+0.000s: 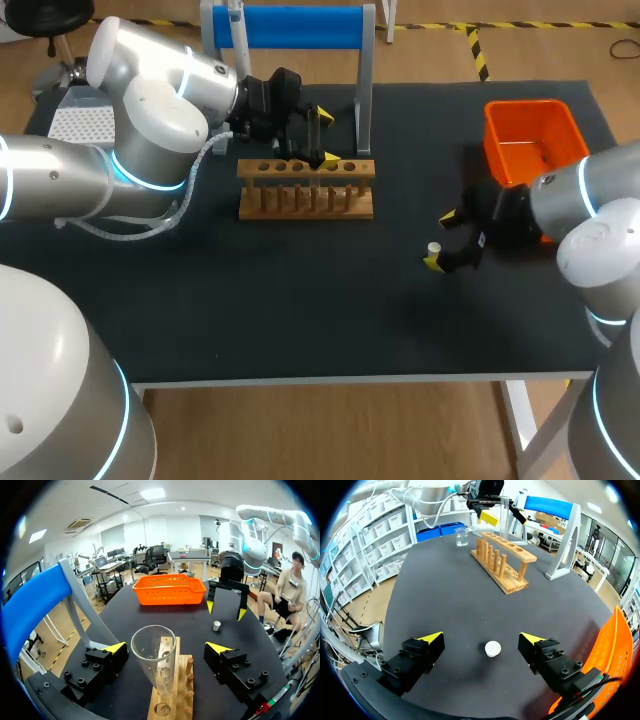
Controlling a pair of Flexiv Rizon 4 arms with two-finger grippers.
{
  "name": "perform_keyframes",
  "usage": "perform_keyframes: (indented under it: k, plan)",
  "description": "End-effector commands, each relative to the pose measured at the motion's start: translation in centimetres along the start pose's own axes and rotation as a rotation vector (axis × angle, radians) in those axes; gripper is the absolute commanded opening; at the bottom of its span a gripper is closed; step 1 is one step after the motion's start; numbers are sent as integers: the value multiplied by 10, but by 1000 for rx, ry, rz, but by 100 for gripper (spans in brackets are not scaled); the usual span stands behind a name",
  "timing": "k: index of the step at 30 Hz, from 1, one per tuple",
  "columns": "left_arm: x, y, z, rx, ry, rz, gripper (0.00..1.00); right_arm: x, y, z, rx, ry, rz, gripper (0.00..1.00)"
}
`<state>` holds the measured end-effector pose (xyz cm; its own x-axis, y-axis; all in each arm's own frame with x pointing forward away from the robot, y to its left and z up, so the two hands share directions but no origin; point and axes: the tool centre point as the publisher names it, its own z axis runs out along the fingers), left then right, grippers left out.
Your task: Invert the test tube, pick up the pipette, mount the tip to pipette, aspirate from beaker and dispense into the tube, eject the tip, return the pipette, and cap with the stopper.
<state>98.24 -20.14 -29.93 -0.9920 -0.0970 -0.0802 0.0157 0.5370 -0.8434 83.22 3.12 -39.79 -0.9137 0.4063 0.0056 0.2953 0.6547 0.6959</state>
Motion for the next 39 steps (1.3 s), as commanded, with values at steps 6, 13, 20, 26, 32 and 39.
perform_keyframes:
  k: [6,13,20,26,32,39]
  plan:
    - [-1,1,0,3,3,1,100,0,0,0,1,1,0,100]
    - [-1,1,0,3,3,1,100,1,-2,0,-10,-1,8,100]
    - [-1,1,0,3,3,1,100,4,-8,2,-24,-14,11,100]
    - [-1,1,0,3,3,1,100,5,-12,3,-39,-28,23,100]
    - [-1,1,0,3,3,1,100,4,-14,5,-54,-39,34,100]
    - [-1,1,0,3,3,1,100,0,-13,6,-67,-47,43,100]
